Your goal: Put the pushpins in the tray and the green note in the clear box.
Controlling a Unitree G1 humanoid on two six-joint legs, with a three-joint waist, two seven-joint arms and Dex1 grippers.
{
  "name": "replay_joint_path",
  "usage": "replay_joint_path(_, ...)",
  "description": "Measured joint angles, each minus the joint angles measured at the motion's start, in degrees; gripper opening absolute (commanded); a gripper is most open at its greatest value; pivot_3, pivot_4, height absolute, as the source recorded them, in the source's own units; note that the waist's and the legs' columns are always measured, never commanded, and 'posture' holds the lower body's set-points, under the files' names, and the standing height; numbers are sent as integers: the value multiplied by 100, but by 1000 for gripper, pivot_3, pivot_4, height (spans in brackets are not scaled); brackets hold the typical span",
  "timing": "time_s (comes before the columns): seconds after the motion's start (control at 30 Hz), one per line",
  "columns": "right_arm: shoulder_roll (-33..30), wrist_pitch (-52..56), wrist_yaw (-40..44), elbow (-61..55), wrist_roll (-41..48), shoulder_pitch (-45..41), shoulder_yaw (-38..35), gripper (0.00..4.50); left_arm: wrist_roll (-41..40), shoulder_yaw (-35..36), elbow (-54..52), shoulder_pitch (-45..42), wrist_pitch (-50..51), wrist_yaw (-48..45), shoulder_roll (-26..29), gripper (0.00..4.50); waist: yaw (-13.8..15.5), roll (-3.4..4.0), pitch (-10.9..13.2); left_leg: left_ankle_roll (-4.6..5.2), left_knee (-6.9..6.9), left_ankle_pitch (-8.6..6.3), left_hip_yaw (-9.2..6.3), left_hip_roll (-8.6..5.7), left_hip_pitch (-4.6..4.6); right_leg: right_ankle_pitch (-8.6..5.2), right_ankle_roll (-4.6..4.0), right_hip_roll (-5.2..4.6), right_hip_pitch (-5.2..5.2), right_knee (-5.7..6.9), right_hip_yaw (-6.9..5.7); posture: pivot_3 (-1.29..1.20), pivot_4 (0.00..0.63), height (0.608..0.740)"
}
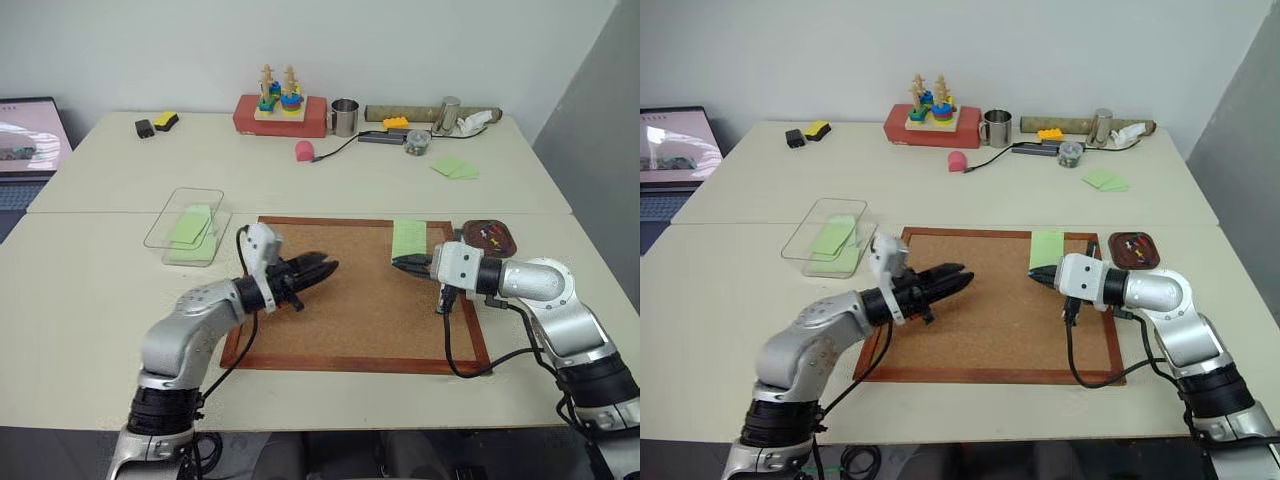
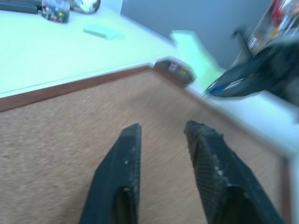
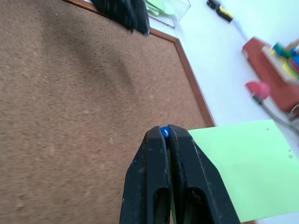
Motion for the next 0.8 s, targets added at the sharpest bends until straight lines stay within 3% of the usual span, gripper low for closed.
replay_joint_path(0.17,-14,-990,-62,246,-366,-124,92,0,-602,119,-71,-201,517,435,-346,3358,14,-4,2,-1,2,1,0,-3,0,11,-19,-2,0,1,0,0,150,740)
replay_joint_path(0.37,-117,-1898,-67,268,-603,-317,229,0,-870,45,193,-562,657,606,-737,3358,12,-4,2,-2,0,1,-1,-2,0,12,-21,0,0,1,-1,0,150,740)
replay_joint_path(0.6,-152,-2153,-20,252,-604,-322,395,0,-823,-378,418,-775,603,434,-814,3358,12,-5,3,-2,1,1,0,-3,1,13,-21,0,0,1,2,0,150,740)
replay_joint_path(0.8,-150,-2223,-15,241,-604,-322,505,0,-724,-535,617,-896,582,425,-869,2355,11,-5,3,-2,1,1,0,-3,1,13,-22,0,0,1,2,0,150,740)
